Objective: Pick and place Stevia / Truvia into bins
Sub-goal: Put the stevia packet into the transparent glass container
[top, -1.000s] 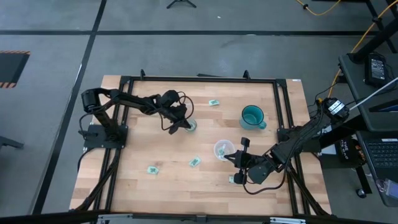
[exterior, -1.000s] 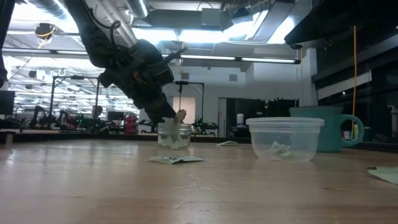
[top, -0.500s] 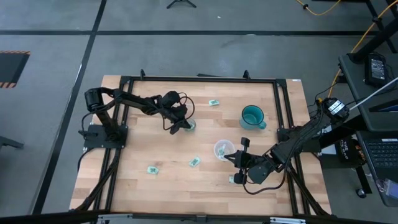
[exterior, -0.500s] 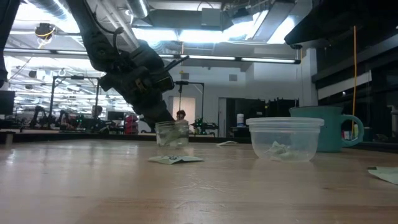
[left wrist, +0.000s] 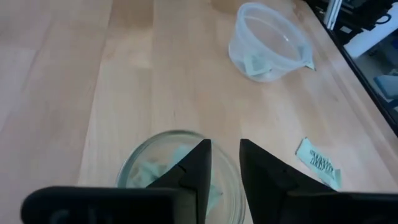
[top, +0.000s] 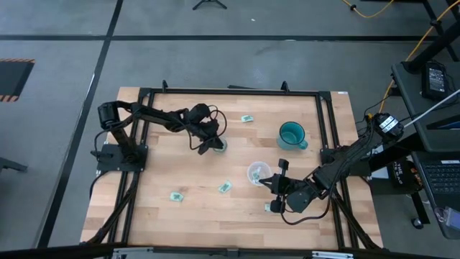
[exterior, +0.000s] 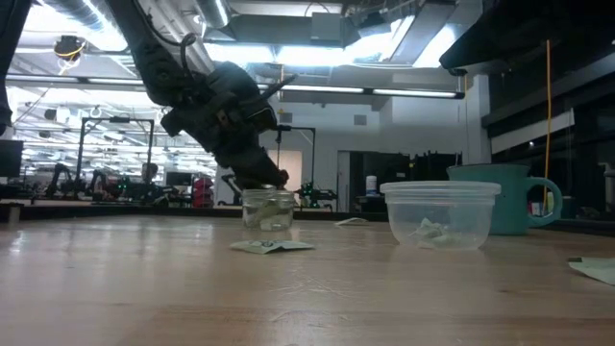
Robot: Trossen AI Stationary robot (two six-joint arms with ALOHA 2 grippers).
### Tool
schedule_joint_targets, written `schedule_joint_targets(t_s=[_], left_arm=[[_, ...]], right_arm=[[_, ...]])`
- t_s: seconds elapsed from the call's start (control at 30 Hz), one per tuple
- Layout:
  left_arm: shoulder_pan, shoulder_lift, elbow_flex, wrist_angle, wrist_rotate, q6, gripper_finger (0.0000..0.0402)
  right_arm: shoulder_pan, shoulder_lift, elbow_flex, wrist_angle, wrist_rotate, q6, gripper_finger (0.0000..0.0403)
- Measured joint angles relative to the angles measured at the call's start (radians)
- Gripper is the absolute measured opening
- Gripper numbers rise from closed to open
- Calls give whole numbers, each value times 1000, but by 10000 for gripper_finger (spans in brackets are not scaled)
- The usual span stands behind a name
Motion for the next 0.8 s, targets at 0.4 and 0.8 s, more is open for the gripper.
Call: schedule_joint_targets(t_s=[0.4, 0.8], left_arm=[[-21, -186, 8, -137, -3, 34, 86], [-318, -557, 8, -533, -450, 151, 66]], right_arm=[[0, 0, 0, 0, 0, 0, 13], [0, 0, 0, -1, 0, 0, 13]])
